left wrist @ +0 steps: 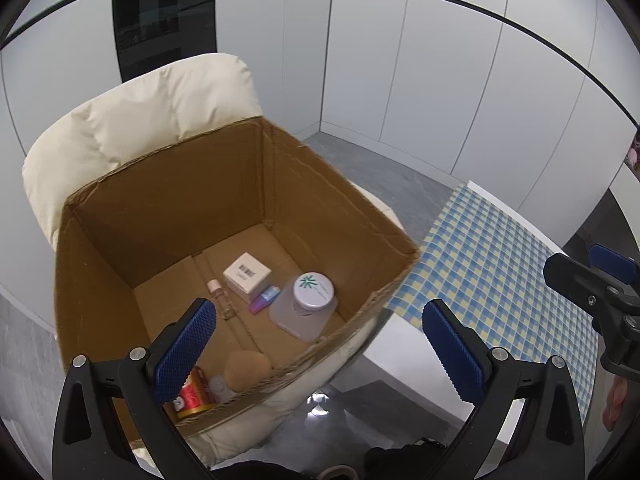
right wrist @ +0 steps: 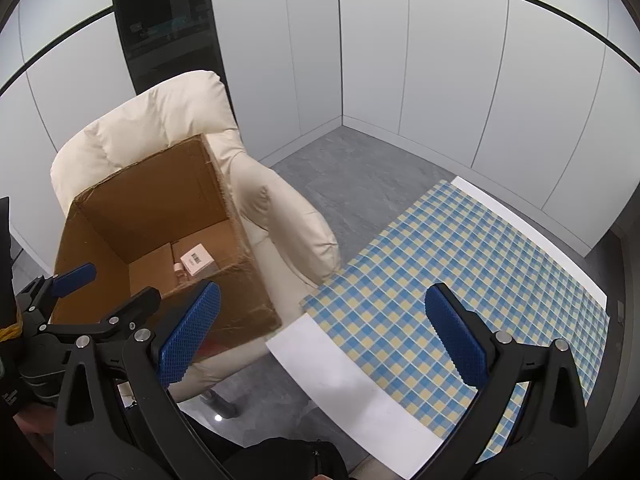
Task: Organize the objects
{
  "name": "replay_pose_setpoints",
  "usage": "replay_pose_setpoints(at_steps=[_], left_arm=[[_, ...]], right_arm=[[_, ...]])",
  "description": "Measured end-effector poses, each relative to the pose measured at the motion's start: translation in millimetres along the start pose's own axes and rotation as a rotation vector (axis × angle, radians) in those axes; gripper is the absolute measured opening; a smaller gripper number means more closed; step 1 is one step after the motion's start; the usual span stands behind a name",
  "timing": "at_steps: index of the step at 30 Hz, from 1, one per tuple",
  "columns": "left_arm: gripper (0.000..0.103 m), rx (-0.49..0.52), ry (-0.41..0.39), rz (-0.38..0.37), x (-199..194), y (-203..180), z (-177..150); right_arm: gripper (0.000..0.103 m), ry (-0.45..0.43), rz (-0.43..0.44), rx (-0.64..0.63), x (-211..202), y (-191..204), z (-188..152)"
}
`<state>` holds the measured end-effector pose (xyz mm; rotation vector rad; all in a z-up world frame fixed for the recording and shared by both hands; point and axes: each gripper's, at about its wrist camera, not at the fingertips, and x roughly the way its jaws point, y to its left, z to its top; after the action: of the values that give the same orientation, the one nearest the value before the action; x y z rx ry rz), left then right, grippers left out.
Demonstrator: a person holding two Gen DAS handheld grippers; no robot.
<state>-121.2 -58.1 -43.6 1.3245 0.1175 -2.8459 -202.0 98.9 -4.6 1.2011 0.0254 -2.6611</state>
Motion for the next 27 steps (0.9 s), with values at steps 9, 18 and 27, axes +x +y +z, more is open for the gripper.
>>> replay_pose_setpoints(at_steps=[9,18,27], left_arm=[[0.103,0.042,0.007,-0.036,2.7,-29.5,4.1],[0.103,0.097,0.008,-0.073,0.9,-64.8,4.1],[0.103,0.136,0.017,-0.077,2.2,-83.4,0.9]], right_arm=[[0.103,0.001,-0.037,0.05,-8.5,-32.5,-8.1],[0.103,0.01,-0.076,0.105,-15.8,-64.8,-17.3],[0.103,0.003,-0.112,0.173,-26.1,-95.9,-25.5]])
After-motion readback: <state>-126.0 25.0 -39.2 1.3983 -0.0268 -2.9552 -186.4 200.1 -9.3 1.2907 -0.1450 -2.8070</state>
